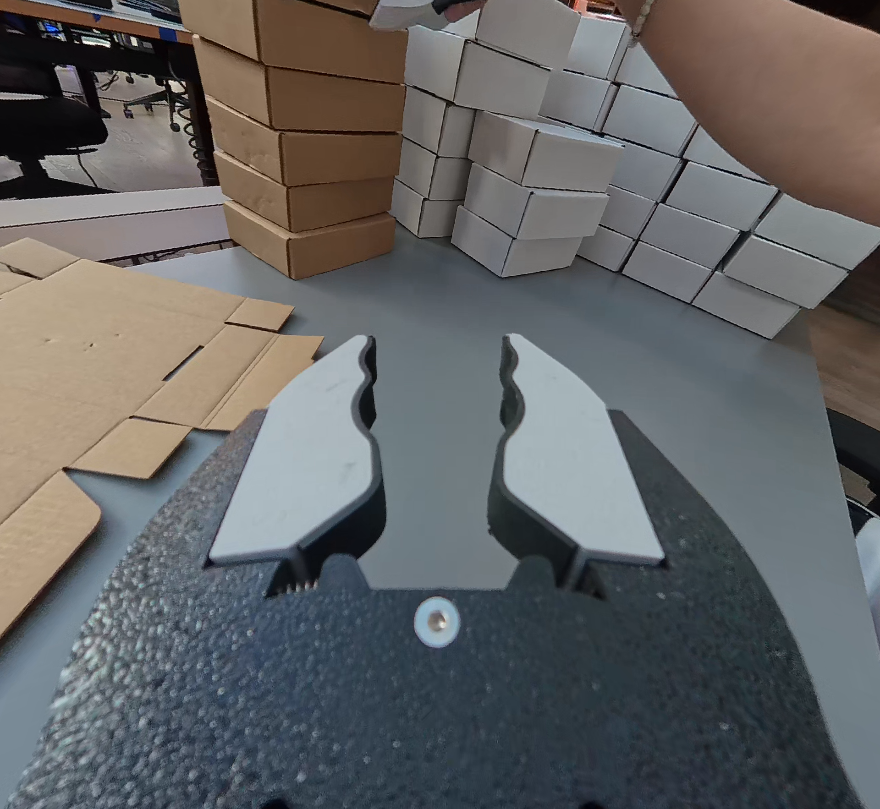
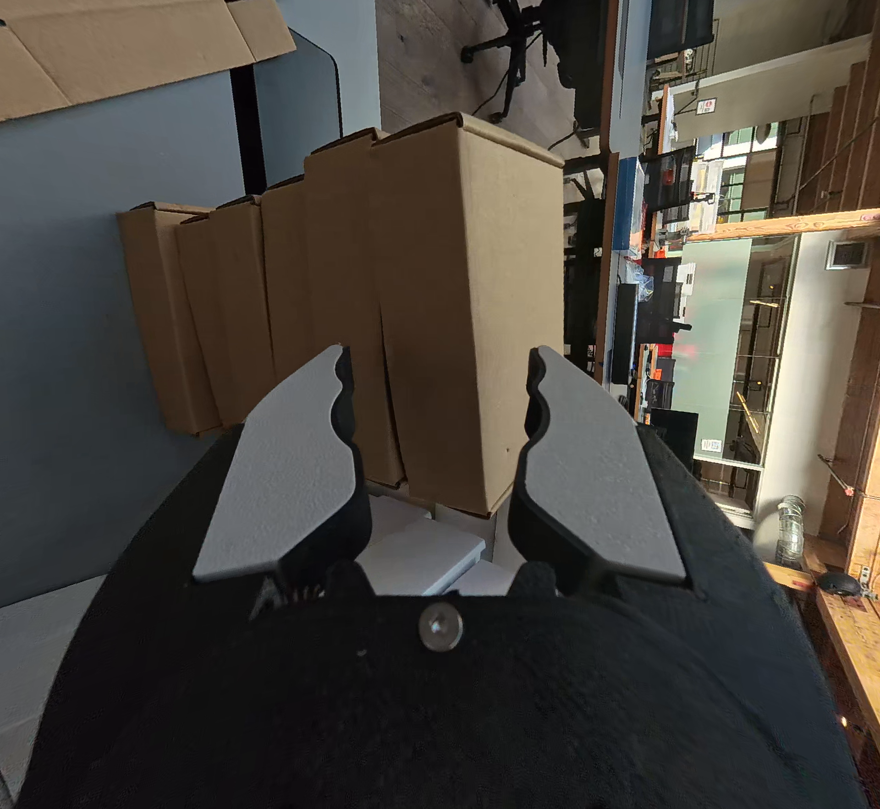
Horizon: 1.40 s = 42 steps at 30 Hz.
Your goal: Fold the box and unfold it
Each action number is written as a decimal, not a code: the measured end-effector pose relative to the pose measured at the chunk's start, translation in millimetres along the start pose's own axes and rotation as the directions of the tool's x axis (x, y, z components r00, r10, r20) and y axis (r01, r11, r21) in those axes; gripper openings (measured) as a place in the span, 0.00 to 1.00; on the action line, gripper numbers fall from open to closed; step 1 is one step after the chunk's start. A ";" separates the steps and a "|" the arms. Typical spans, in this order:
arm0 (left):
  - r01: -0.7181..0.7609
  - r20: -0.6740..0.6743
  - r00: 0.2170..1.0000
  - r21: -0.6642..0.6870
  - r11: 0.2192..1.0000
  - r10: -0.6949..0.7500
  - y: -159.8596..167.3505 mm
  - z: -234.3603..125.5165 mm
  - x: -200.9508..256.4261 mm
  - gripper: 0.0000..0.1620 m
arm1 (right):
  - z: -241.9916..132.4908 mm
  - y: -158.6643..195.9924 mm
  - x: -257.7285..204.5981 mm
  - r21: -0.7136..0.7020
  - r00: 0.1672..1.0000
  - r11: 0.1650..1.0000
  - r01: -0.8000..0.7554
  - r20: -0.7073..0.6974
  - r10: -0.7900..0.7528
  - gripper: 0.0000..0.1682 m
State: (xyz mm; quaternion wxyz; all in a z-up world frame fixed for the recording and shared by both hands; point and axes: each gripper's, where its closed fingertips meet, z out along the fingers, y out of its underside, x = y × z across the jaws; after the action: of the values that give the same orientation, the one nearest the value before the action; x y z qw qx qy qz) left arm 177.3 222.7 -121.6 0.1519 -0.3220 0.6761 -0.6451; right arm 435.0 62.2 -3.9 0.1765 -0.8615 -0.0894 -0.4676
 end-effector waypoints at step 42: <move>-0.524 -0.031 0.298 -0.841 0.136 0.954 68.1 54.8 -126.4 0.21 | -119.9 -22.9 -241.1 0.370 0.931 0.860 -0.351 0.041 0.362 0.38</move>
State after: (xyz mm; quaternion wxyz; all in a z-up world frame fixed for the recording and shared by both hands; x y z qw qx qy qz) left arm 289.4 257.4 -220.8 0.5036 -0.1068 0.8571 -0.0190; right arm 203.1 39.6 -140.6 0.4208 -0.8069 -0.0126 -0.4142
